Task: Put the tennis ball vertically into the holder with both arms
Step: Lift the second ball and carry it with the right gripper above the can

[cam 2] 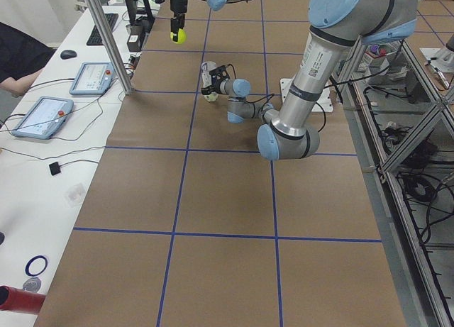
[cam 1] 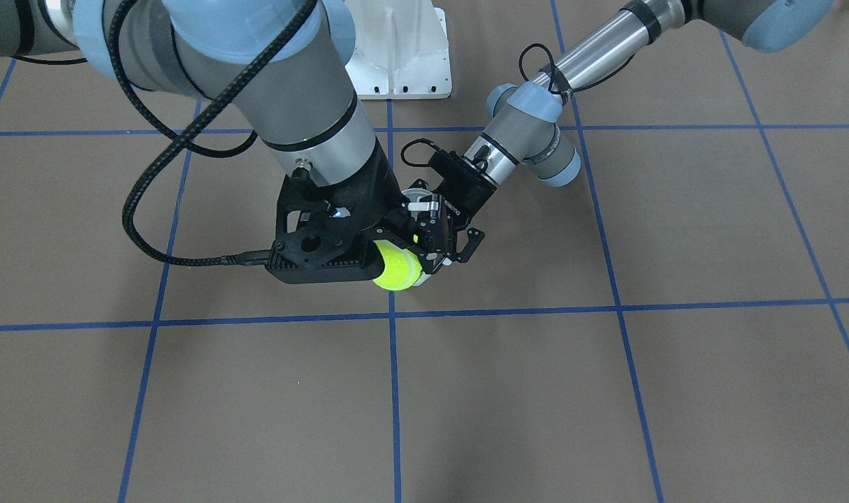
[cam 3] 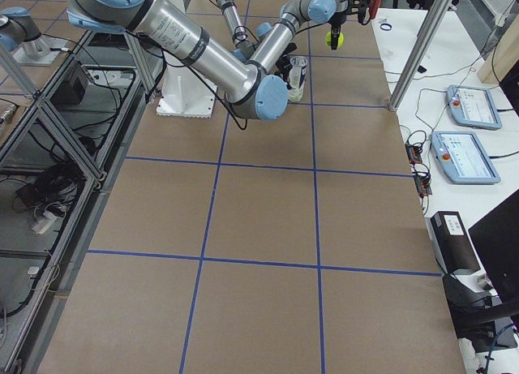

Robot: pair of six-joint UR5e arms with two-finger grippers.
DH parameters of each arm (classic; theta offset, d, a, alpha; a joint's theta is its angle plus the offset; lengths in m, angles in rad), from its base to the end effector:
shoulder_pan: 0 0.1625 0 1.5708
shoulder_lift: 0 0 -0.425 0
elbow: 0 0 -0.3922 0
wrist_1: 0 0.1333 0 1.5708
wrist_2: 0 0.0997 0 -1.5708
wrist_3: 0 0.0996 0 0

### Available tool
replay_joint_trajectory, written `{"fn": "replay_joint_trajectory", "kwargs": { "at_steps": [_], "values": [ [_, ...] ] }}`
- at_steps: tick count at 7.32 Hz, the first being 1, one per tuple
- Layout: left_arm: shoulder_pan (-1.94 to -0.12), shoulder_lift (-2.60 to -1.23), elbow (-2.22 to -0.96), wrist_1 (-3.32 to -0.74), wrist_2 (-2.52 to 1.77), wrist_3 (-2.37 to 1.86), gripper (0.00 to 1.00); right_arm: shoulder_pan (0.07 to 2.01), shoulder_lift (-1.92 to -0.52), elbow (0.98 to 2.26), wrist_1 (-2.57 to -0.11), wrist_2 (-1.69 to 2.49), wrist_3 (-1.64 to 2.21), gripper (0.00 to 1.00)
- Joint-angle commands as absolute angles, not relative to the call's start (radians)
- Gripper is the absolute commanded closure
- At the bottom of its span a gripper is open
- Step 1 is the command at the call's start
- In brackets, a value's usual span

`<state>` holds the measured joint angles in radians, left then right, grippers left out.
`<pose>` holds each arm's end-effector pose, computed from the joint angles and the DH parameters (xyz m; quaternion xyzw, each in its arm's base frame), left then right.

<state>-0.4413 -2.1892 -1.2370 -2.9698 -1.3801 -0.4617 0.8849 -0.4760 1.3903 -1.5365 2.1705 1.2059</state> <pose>0.5759 -0.4403 0.2886 0.5649 0.4859 0.1502 0.6497 -0.4103 -0.6231 0.0135 0.0421 -0.5076 0.0881 0.8560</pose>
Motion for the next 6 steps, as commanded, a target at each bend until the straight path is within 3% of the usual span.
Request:
{"fn": "replay_joint_trajectory", "kwargs": {
  "at_steps": [1, 6],
  "values": [
    [-0.440, -2.194, -1.239, -2.970, -1.381, -0.462, 0.01, 0.867, -0.476, 1.396, -1.540, 2.168, 1.216, 1.00],
    [-0.442, -2.191, -1.238, -2.970, -1.381, -0.462, 0.01, 0.749, -0.512, 1.493, -1.700, 2.142, 1.224, 1.00]
  ]
}}
